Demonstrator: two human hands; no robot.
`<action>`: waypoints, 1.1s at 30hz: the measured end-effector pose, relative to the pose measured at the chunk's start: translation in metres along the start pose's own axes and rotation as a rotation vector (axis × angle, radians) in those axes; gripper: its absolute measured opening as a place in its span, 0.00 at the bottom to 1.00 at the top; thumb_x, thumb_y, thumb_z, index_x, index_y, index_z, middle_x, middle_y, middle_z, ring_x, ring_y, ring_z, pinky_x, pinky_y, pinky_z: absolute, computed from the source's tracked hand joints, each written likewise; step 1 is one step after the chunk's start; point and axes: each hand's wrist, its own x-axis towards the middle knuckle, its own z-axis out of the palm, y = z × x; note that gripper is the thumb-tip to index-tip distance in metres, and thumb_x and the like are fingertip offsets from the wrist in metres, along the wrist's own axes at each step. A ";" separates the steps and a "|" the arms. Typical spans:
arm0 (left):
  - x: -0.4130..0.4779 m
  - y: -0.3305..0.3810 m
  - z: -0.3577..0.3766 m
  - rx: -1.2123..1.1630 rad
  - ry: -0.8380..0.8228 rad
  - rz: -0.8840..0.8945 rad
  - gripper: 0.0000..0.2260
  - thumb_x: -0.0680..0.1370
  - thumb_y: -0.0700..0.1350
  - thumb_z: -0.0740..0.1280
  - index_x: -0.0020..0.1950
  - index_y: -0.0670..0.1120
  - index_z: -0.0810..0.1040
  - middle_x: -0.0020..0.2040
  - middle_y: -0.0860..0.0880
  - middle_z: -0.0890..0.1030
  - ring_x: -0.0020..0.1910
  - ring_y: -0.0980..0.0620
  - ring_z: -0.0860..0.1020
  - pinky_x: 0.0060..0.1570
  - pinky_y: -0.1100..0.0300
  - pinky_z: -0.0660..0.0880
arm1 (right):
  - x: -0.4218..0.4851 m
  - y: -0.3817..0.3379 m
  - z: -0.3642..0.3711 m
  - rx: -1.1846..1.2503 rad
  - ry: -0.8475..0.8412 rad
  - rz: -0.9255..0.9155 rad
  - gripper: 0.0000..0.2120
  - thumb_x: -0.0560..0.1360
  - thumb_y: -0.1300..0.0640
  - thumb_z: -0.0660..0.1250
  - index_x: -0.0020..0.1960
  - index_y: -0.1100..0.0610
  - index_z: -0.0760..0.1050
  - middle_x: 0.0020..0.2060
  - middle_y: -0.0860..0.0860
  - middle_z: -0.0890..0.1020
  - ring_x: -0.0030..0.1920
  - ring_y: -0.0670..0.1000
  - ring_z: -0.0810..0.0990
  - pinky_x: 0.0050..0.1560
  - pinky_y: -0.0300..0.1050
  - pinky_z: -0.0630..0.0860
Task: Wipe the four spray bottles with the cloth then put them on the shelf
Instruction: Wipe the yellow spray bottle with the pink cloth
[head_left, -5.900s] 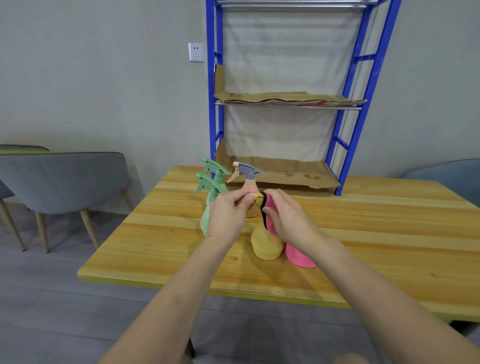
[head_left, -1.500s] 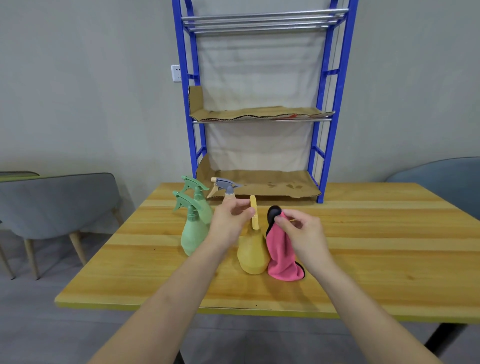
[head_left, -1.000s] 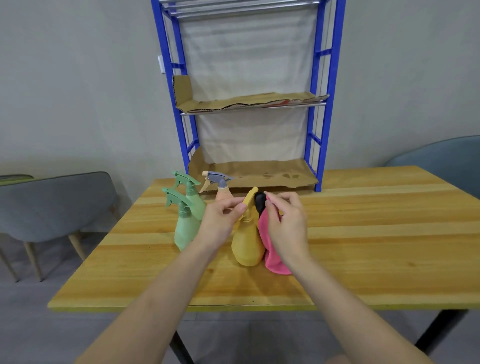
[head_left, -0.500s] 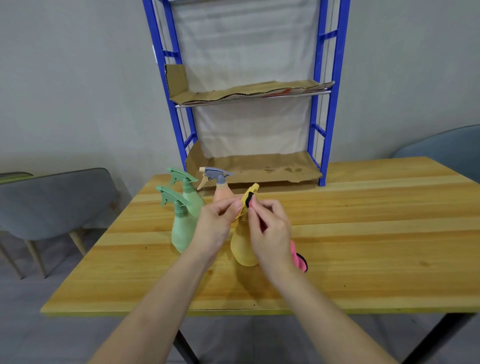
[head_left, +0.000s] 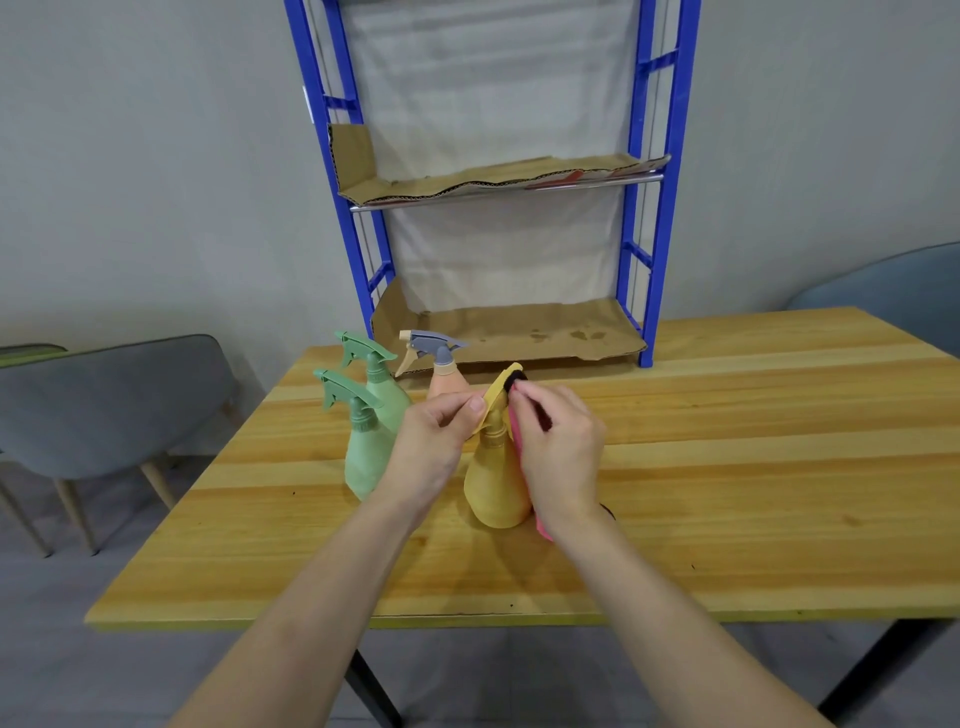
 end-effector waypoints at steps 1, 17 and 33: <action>0.000 0.001 0.001 0.004 0.006 0.001 0.09 0.84 0.43 0.66 0.56 0.49 0.87 0.47 0.48 0.87 0.47 0.58 0.80 0.50 0.66 0.77 | -0.007 0.000 0.000 -0.011 -0.024 -0.050 0.07 0.77 0.66 0.73 0.53 0.60 0.86 0.43 0.51 0.85 0.43 0.46 0.82 0.47 0.37 0.77; -0.004 0.004 0.010 0.033 0.071 0.024 0.11 0.85 0.42 0.64 0.48 0.48 0.86 0.30 0.61 0.77 0.33 0.64 0.72 0.37 0.73 0.68 | -0.025 0.011 -0.008 -0.084 -0.118 -0.260 0.07 0.80 0.67 0.69 0.55 0.62 0.85 0.47 0.52 0.85 0.47 0.52 0.83 0.48 0.47 0.81; -0.007 0.005 0.010 0.068 0.096 0.053 0.18 0.85 0.42 0.65 0.37 0.54 0.81 0.29 0.63 0.76 0.34 0.63 0.72 0.37 0.71 0.67 | -0.029 -0.005 -0.013 -0.010 -0.171 0.008 0.03 0.77 0.61 0.75 0.49 0.57 0.87 0.45 0.47 0.85 0.48 0.41 0.82 0.52 0.30 0.74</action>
